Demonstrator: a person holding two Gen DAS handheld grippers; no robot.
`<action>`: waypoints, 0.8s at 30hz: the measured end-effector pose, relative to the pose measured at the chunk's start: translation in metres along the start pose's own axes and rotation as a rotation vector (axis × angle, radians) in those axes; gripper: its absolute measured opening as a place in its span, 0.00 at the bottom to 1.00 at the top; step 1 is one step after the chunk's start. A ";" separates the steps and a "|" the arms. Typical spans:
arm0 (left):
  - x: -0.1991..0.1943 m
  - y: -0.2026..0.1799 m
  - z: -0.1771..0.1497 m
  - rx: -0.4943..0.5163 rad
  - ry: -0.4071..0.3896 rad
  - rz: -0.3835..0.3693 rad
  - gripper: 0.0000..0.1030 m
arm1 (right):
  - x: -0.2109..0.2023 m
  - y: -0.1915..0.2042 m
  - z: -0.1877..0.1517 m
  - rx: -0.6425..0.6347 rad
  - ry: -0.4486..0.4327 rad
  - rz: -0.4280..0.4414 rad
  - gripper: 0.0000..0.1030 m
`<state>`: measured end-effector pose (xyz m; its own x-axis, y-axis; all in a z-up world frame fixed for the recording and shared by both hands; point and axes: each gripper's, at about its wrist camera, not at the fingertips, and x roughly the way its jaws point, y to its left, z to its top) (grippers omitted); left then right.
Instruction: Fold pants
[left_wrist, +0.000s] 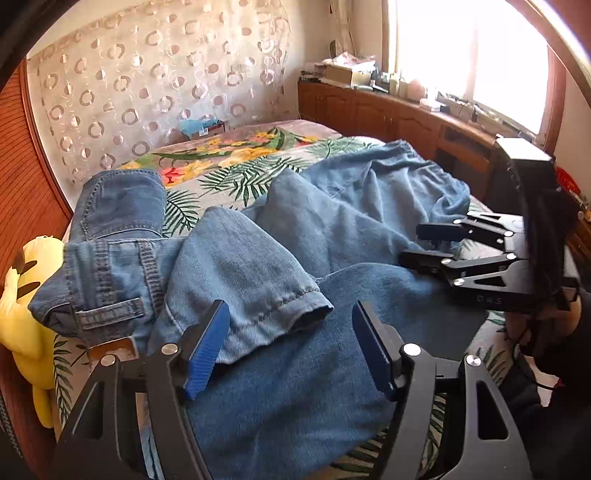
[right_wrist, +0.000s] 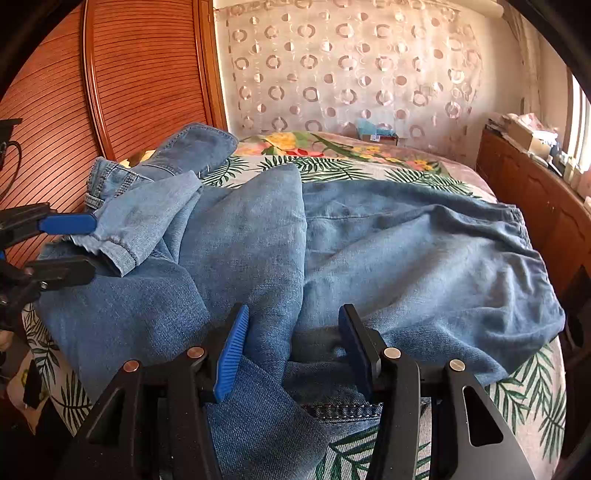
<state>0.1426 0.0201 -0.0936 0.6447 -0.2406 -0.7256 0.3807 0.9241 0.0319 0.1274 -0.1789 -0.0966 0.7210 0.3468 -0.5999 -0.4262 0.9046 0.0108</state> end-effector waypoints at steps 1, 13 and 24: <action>0.005 -0.001 0.001 0.005 0.013 0.010 0.65 | 0.000 -0.003 0.001 0.003 -0.005 0.004 0.51; 0.008 0.015 -0.002 0.020 0.010 0.119 0.12 | -0.002 -0.013 -0.005 0.011 -0.023 0.017 0.51; -0.036 0.110 0.008 -0.143 -0.058 0.213 0.11 | -0.001 -0.015 -0.006 0.018 -0.021 0.023 0.51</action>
<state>0.1665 0.1283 -0.0590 0.7385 -0.0493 -0.6724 0.1380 0.9873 0.0792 0.1304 -0.1942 -0.1008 0.7225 0.3723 -0.5826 -0.4326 0.9007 0.0391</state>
